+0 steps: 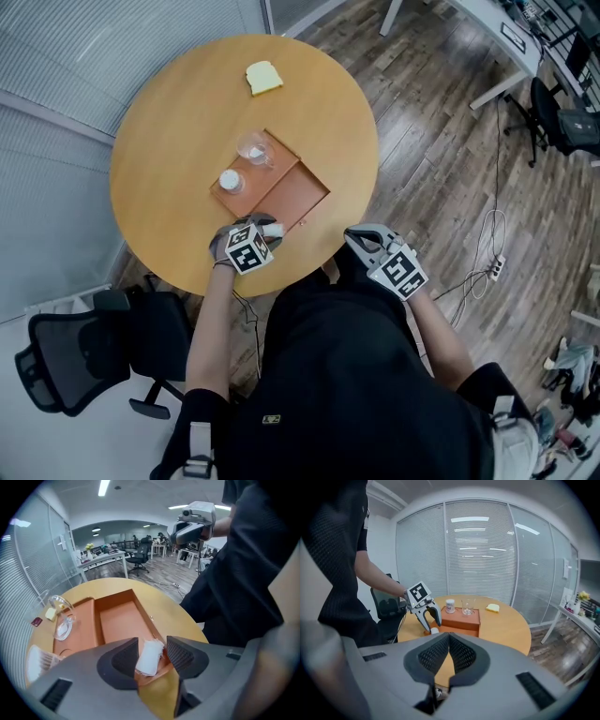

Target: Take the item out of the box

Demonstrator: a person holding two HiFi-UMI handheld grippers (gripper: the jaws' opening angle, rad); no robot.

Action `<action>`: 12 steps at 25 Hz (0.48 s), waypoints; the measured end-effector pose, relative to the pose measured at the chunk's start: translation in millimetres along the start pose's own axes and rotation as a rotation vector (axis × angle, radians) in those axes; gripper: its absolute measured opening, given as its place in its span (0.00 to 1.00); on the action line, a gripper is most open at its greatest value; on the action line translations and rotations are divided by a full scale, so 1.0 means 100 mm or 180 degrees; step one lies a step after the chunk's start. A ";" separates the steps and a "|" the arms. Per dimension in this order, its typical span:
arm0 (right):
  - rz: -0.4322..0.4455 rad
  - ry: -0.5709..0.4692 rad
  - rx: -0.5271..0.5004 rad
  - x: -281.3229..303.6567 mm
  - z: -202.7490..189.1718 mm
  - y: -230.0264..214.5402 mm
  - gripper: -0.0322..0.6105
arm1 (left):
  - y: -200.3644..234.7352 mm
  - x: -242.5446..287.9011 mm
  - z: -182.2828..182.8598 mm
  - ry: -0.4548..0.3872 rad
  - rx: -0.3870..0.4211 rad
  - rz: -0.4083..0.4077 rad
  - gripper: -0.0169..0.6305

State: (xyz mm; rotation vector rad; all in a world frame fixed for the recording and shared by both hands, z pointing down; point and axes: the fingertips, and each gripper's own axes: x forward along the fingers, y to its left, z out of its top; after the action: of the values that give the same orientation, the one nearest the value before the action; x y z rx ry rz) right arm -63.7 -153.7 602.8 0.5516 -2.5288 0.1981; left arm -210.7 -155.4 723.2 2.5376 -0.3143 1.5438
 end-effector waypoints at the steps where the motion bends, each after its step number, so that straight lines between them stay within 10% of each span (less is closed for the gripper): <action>1: -0.0007 0.0001 0.0007 -0.01 -0.01 0.00 0.06 | -0.02 0.03 -0.02 0.0054 0.0042 -0.0066 0.33; 12: -0.0053 0.0074 0.0084 -0.07 -0.16 -0.03 0.06 | 0.08 0.13 -0.12 0.0500 0.0467 -0.0252 0.34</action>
State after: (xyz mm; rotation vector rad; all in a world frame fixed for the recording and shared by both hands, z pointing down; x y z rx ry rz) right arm -50.0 -150.3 612.5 0.5771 -2.5016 0.2306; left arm -217.4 -161.6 741.0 2.4795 -0.0825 1.7823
